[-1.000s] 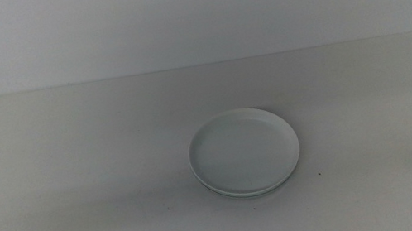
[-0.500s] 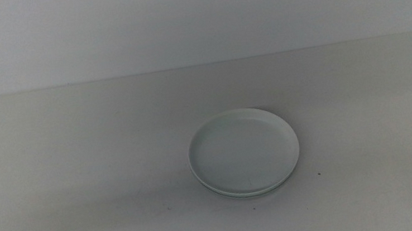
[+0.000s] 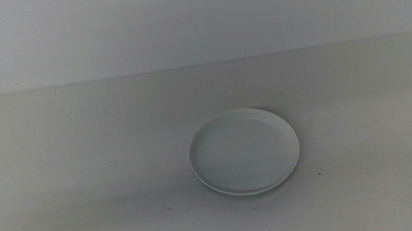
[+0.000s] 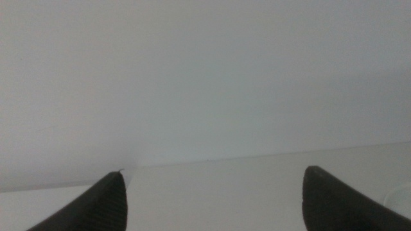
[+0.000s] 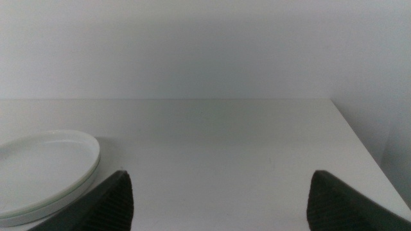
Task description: Stack the three bowls on top of each other.
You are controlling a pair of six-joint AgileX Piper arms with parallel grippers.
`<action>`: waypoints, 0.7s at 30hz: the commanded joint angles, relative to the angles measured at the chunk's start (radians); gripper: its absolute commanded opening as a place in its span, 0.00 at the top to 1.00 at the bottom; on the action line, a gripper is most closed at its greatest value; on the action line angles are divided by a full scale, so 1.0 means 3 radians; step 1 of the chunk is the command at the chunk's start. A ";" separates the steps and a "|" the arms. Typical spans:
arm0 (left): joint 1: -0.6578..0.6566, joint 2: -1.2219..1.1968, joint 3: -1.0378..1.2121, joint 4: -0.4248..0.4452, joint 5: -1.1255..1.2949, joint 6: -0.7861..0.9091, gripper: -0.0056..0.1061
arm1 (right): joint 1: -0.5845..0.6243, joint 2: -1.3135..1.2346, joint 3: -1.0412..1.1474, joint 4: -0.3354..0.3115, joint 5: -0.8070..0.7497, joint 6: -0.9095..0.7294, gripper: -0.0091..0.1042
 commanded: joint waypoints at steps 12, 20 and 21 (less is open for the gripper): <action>0.0005 -0.0024 0.0500 -0.0020 -0.0373 -0.0023 0.11 | -0.0015 -0.0013 0.0010 -0.0006 -0.0045 -0.0009 0.10; 0.0005 -0.0024 0.0661 -0.0007 -0.0401 -0.0023 0.11 | -0.0015 -0.0013 0.0010 -0.0006 -0.0045 -0.0009 0.10; 0.0005 -0.0024 0.0661 -0.0007 -0.0422 -0.0023 0.11 | -0.0015 -0.0013 0.0010 -0.0006 -0.0045 -0.0009 0.10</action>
